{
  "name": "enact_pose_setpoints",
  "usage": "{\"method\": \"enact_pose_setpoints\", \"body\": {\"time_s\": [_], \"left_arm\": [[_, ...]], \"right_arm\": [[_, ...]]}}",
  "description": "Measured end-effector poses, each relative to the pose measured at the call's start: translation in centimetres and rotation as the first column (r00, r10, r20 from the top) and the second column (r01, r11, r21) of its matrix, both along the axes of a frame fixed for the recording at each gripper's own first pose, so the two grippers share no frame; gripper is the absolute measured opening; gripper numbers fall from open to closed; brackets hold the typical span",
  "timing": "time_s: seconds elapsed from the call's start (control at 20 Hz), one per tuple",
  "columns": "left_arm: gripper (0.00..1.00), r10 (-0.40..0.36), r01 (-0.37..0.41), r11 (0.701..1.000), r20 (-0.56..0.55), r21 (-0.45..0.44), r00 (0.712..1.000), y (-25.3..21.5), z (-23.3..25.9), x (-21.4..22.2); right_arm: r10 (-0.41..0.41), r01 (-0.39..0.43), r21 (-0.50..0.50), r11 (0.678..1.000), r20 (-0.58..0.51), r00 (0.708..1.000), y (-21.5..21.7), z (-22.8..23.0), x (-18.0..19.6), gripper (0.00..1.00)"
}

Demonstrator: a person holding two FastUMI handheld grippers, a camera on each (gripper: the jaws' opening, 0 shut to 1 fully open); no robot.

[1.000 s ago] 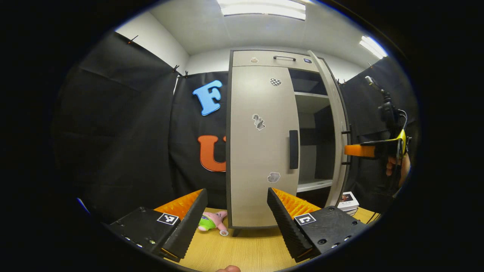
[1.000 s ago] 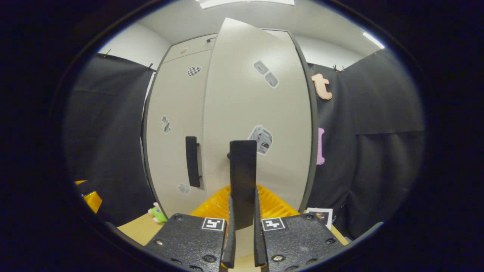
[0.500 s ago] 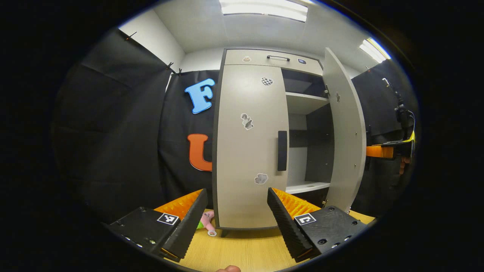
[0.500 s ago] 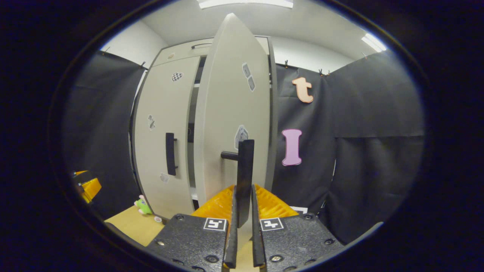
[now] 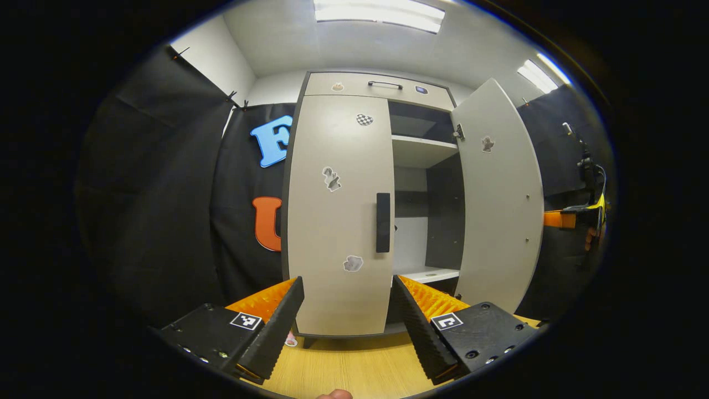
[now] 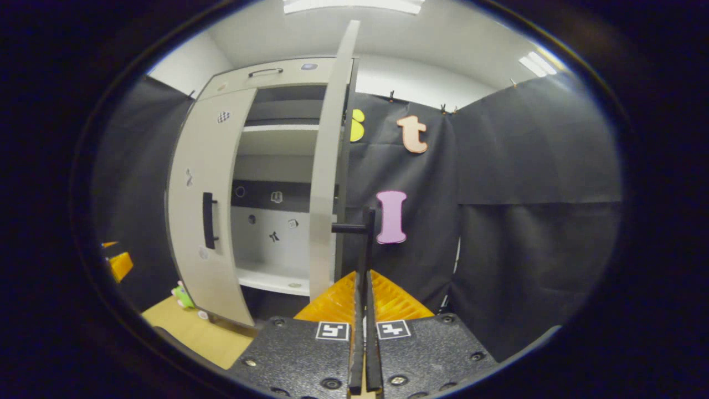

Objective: Open the right door of the double-door shoe cabinet with the right hand, and open the left door with the left hand.

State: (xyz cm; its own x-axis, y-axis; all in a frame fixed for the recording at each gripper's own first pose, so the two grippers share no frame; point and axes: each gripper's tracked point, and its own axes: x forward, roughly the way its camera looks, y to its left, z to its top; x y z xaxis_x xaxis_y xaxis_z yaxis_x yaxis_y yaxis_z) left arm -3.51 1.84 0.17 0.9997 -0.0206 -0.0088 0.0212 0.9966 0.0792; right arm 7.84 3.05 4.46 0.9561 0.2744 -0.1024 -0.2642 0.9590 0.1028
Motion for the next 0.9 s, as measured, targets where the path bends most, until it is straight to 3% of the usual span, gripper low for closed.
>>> {"method": "enact_pose_setpoints", "body": {"time_s": [0.05,0.2,0.25,0.3,0.55,0.85,0.9], "left_arm": [[0.95,-0.001,0.001,1.0,0.002,0.001,1.0,-0.3,0.1,-0.1],[0.95,0.01,-0.01,1.0,0.008,0.013,1.0,-0.2,0.4,-0.4],[0.95,0.015,-0.015,1.0,0.01,0.013,1.0,-0.1,0.3,-0.4],[0.95,0.021,-0.021,1.0,0.009,0.013,1.0,0.0,0.2,-0.5],[0.95,0.052,-0.052,0.999,-0.004,0.003,0.999,0.8,0.1,-0.1],[0.95,0.057,-0.057,0.998,-0.023,-0.013,0.998,0.8,-0.4,0.6],[0.95,0.054,-0.054,0.998,-0.022,-0.015,0.998,0.8,-0.3,0.6]], "right_arm": [[-0.011,0.011,-0.025,1.0,0.007,1.0,-0.5,-0.1,0.3,0.06],[-0.016,0.017,-0.058,0.998,0.014,1.0,-0.5,-0.2,0.1,0.11],[-0.015,0.016,-0.059,0.998,0.011,1.0,-0.4,-0.4,0.1,0.05],[-0.018,0.019,-0.051,0.999,0.004,1.0,-0.4,-0.4,-0.1,0.11],[-0.037,0.038,-0.017,0.999,0.035,0.999,-0.8,1.0,-4.4,0.11],[0.036,-0.035,-0.014,0.999,0.086,0.996,5.1,0.9,-8.8,0.11],[0.059,-0.056,-0.033,0.998,0.084,0.995,6.0,0.5,-9.1,0.16]]}}
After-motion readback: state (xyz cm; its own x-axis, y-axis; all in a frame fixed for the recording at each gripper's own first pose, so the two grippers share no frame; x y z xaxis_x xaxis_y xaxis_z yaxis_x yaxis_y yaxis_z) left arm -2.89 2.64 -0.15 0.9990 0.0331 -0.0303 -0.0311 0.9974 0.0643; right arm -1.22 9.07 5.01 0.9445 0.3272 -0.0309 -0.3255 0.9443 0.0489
